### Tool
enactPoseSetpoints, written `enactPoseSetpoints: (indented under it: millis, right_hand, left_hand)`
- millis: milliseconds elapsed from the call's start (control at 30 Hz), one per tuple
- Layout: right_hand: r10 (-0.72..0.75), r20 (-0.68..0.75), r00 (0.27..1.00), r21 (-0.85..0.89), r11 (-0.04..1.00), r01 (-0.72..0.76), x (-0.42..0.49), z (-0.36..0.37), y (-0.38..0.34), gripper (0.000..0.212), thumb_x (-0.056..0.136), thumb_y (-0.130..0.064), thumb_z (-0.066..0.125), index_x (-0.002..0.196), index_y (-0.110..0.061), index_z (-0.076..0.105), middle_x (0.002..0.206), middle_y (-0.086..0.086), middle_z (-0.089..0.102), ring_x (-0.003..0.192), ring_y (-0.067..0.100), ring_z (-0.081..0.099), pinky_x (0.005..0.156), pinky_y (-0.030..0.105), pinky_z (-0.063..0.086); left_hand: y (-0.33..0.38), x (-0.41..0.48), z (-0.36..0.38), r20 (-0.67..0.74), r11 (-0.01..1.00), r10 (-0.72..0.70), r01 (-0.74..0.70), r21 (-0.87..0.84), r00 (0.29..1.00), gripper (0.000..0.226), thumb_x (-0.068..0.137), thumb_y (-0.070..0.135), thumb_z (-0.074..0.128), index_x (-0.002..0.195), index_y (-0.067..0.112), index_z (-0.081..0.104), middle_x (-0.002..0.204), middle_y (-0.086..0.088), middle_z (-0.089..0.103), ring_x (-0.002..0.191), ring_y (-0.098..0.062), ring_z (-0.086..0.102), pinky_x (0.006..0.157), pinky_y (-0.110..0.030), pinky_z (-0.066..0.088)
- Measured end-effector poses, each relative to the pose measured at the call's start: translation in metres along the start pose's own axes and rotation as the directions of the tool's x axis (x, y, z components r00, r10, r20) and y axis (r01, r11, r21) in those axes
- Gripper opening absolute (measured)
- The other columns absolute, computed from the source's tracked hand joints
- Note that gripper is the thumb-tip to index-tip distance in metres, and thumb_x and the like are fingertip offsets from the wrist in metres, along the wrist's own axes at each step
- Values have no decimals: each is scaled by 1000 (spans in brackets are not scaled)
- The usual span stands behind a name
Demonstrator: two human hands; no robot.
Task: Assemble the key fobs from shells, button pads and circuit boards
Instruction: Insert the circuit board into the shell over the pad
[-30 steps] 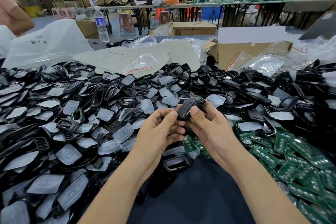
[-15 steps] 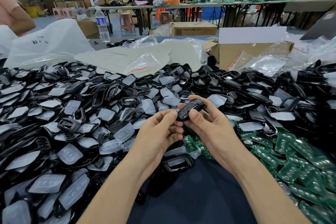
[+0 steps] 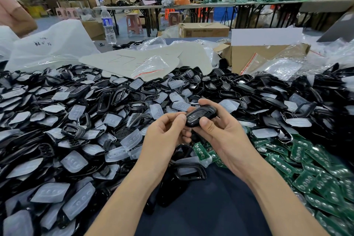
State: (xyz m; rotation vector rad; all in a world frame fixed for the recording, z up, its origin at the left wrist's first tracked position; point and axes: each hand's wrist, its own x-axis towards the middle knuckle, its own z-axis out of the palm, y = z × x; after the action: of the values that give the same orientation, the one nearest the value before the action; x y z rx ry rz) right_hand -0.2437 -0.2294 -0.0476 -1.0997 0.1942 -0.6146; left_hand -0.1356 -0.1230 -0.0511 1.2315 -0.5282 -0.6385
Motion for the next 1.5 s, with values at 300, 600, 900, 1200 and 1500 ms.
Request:
enactPoseSetpoints:
  millis: [300, 600, 900, 1200, 1500]
  right_hand:
    - [18, -50, 999, -8, 1000, -19, 0, 3, 1, 34, 75, -28, 78, 109, -24, 76, 107, 12, 74, 103, 23, 72, 87, 23, 57]
    - [8, -31, 999, -47, 999, -9, 1, 1, 2, 34, 77, -34, 85, 109, -25, 76, 112, 11, 75, 109, 26, 71, 89, 24, 56]
    - [-108, 13, 994, -424, 900, 103, -2, -4, -1, 32, 87, -30, 73, 117, -38, 68, 116, -4, 75, 109, 15, 70, 98, 26, 53]
    - [-126, 95, 987, -406, 901, 155, -1, -6, -1, 32, 88, -20, 69, 114, -40, 67, 122, -4, 72, 114, 16, 67, 95, 25, 52]
    - [-84, 115, 990, -206, 973, 106, 1, -8, 1, 32, 91, -7, 62, 109, -33, 69, 131, 2, 68, 121, 22, 64, 98, 30, 53]
  left_hand:
    - [6, 0, 3, 25, 972, -143, 145, -187, 989, 12, 99, 10, 58, 90, 4, 63, 66, -5, 65, 55, -10, 57, 51, -20, 50]
    - [7, 0, 1, 57, 940, -226, 233, -249, 973, 11, 92, 14, 66, 89, 4, 67, 70, -7, 66, 56, -10, 59, 53, -21, 52]
    - [13, -1, -8, 179, 901, -330, 365, -233, 927, 21, 79, 25, 73, 78, 5, 80, 74, -11, 67, 60, -14, 64, 54, -22, 56]
    - [12, 1, -12, 175, 956, -249, 270, -114, 953, 26, 79, 32, 72, 74, 6, 76, 72, -8, 67, 60, -10, 60, 56, -19, 53]
    - [5, -4, -8, 67, 931, 200, -211, 299, 978, 24, 87, 45, 64, 89, 23, 73, 72, 1, 70, 64, -12, 63, 63, -24, 54]
